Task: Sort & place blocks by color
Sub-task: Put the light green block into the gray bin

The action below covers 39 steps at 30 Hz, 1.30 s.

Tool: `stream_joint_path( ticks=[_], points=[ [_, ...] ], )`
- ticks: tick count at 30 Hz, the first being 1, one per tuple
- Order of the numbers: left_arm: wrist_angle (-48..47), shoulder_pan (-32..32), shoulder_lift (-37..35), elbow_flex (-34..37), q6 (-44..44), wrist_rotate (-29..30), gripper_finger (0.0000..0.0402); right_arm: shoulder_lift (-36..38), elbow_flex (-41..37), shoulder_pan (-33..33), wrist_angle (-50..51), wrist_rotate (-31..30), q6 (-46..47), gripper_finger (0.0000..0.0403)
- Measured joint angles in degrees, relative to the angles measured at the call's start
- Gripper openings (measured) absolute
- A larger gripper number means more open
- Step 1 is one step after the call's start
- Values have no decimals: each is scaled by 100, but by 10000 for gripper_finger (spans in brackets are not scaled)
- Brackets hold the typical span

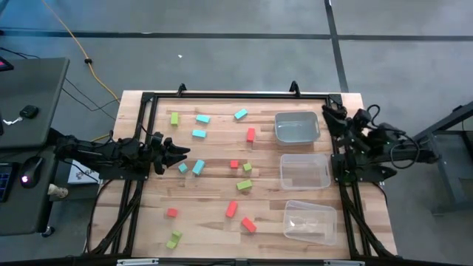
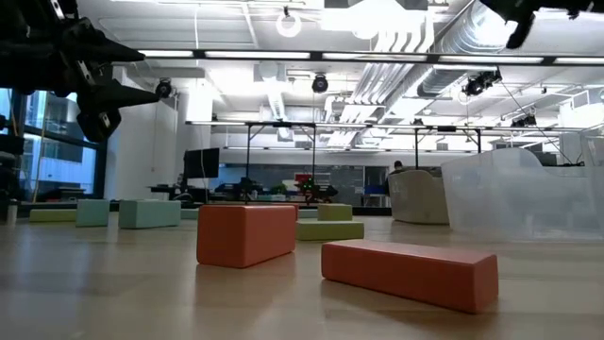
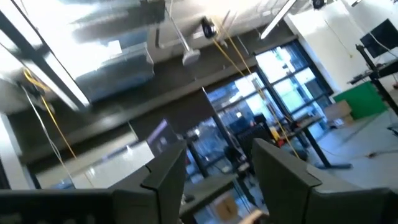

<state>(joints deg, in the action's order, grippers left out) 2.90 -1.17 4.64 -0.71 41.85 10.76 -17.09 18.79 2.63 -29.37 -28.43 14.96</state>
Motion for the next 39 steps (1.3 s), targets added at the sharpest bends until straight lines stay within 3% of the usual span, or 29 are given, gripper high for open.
stream_joint_path(
  ticks=[7,22,30,39],
  points=[
    [-4,0,1,0,1,2,175,-1304,965,1,753,-6,4,213],
    [-7,0,0,0,0,15,175,-3832,3201,1,3441,577,886,216],
    [-74,-2,2,0,-1,15,175,-5044,3950,1,4789,1298,1658,216],
    [-70,0,2,0,0,15,175,-6060,4122,5,4884,2529,792,216]
  ],
)
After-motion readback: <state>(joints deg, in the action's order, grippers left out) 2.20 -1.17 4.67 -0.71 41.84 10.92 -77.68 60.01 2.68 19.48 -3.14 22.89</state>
